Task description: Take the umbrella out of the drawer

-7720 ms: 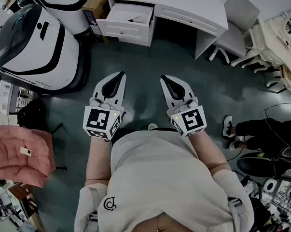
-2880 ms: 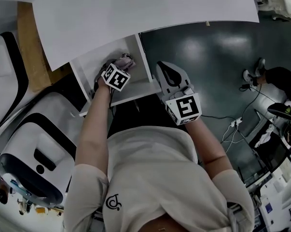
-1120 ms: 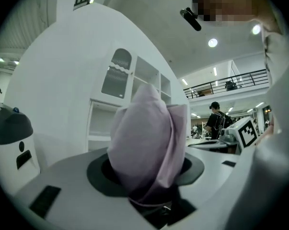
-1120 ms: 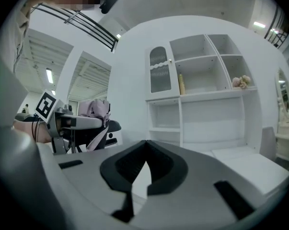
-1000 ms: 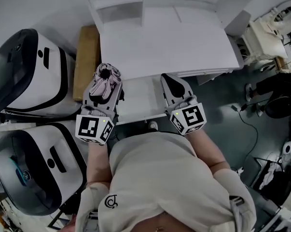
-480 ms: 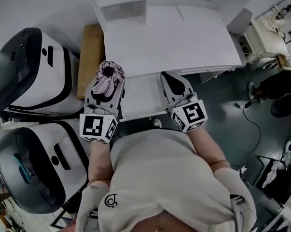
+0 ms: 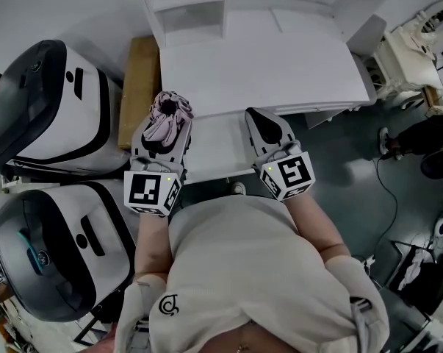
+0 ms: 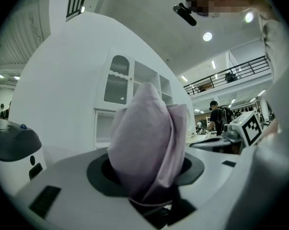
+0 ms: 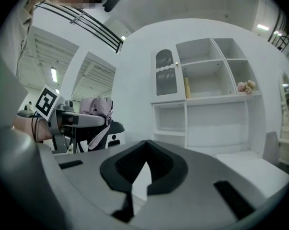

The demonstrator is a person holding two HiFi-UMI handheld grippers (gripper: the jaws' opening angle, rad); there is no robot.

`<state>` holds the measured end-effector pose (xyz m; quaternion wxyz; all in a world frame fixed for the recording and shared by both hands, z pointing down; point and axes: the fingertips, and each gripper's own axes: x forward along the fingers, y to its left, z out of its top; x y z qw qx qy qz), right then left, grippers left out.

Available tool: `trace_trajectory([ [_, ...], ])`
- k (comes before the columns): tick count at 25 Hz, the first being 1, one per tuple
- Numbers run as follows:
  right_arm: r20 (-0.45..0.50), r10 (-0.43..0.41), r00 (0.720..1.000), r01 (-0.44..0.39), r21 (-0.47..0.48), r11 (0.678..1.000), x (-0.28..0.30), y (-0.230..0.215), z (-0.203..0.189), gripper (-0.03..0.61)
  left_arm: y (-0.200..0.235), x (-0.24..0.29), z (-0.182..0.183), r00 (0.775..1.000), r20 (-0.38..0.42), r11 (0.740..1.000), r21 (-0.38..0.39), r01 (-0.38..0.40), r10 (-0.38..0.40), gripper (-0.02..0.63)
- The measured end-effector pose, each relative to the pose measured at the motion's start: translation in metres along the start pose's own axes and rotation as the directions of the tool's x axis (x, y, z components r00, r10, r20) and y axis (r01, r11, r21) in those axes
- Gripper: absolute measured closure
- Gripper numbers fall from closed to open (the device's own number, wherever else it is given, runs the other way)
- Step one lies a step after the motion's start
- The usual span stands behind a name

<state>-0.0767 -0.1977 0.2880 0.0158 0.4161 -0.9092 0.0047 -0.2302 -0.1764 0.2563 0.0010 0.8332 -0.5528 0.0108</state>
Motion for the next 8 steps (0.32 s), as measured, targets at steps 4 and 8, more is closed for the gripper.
trace_trajectory([
  [4,0.0,-0.002,1.0,0.002,0.003,1.0,0.0,-0.0011,-0.0019,0.574,-0.0011,0.0012,-0.0007,1.0,-0.003,1.0,0.0,0.0,0.0,0.385],
  [8,0.002,0.0,1.0,0.0,0.006,1.0,0.0017,-0.0011,-0.0048,0.574,0.0009,0.0021,-0.0038,1.0,-0.012,1.0,0.009,-0.005,0.006,0.385],
])
